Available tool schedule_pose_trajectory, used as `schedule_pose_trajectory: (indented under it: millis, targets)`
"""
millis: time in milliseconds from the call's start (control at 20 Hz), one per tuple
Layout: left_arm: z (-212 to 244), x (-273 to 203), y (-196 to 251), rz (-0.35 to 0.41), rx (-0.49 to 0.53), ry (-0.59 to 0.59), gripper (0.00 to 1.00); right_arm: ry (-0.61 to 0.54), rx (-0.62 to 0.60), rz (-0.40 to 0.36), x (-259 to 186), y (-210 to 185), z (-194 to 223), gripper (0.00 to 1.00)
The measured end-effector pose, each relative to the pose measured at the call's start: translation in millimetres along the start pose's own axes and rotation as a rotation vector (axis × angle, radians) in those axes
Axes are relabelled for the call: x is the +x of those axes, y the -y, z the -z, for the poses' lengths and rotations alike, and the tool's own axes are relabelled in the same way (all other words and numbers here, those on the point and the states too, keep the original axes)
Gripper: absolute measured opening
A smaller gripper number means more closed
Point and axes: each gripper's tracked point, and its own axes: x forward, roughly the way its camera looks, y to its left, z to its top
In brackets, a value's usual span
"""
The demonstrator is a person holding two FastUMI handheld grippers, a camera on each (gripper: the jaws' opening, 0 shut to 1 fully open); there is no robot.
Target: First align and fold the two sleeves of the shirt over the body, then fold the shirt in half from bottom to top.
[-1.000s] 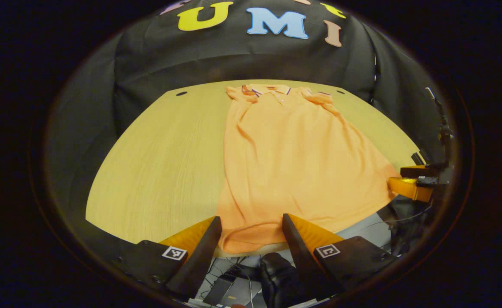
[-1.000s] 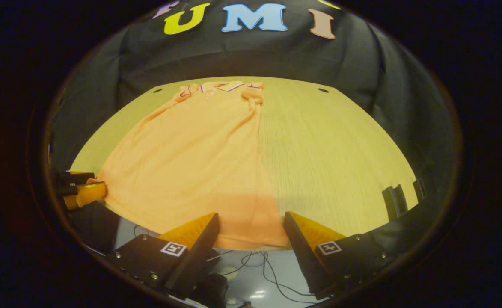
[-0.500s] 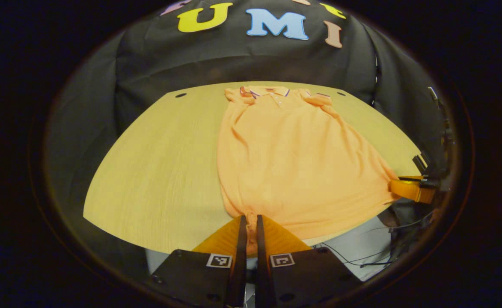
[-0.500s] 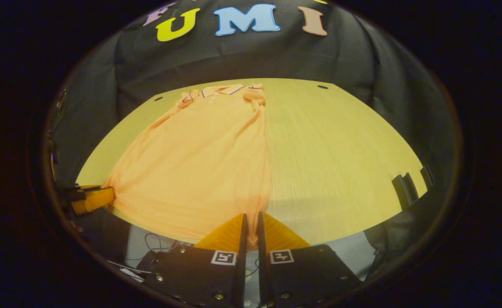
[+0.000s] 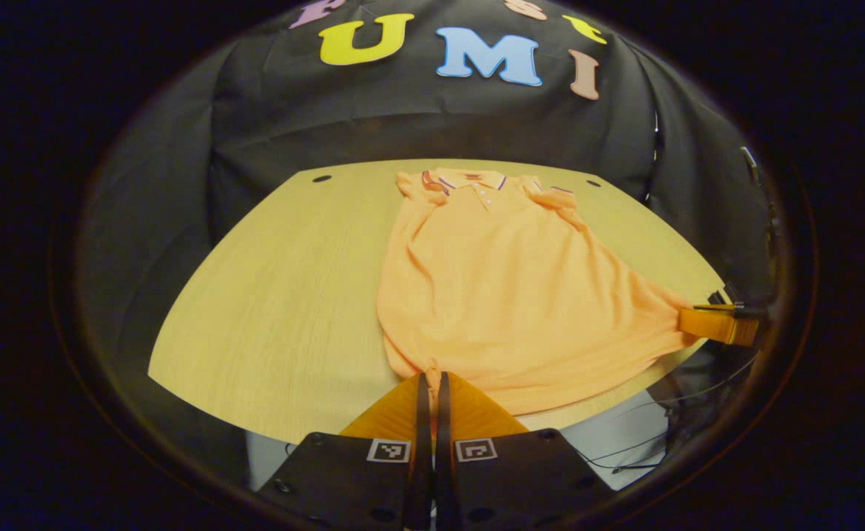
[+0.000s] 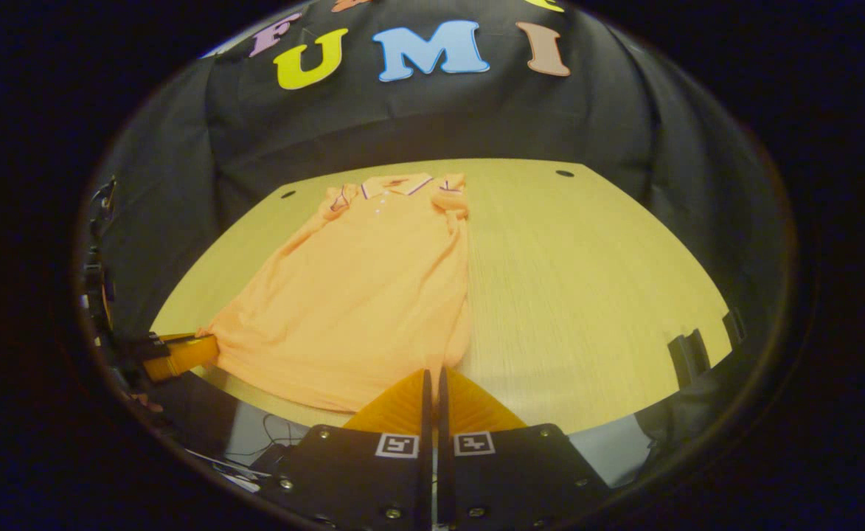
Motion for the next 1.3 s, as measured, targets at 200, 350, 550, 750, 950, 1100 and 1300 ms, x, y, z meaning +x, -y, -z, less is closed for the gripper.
schedule_pose_trajectory:
  millis: [200, 350, 550, 750, 950, 1100, 1300]
  targets:
    - [-50.1, -3.3, 11.9, 0.016, 0.015, 0.083, 0.08, 0.078, -0.027, 0.001, -6.1, 4.4, -45.1, 0.03]
    - [-83.4, -0.7, 21.5, 0.032, 0.007, 0.125, 0.08, 0.123, -0.032, 0.01, -5.2, 9.1, -76.2, 0.03]
    - [-124.3, 17.0, 25.3, 0.042, -0.015, 0.152, 0.08, 0.148, -0.032, 0.021, 9.9, 13.9, -111.6, 0.03]
    - [-165.2, 40.2, 22.7, 0.046, -0.047, 0.174, 0.08, 0.171, -0.041, 0.027, 30.8, 15.2, -149.6, 0.03]
    - [-200.6, 68.2, 18.7, 0.047, -0.064, 0.186, 0.08, 0.186, -0.033, 0.025, 56.2, 13.7, -185.4, 0.03]
    - [-225.5, 86.0, 14.3, 0.047, -0.056, 0.199, 0.08, 0.192, -0.041, 0.028, 74.3, 14.3, -210.3, 0.03]
    - [-254.2, 114.8, 10.5, 0.048, -0.054, 0.213, 0.09, 0.2, -0.049, 0.045, 96.1, 16.8, -238.3, 0.03]
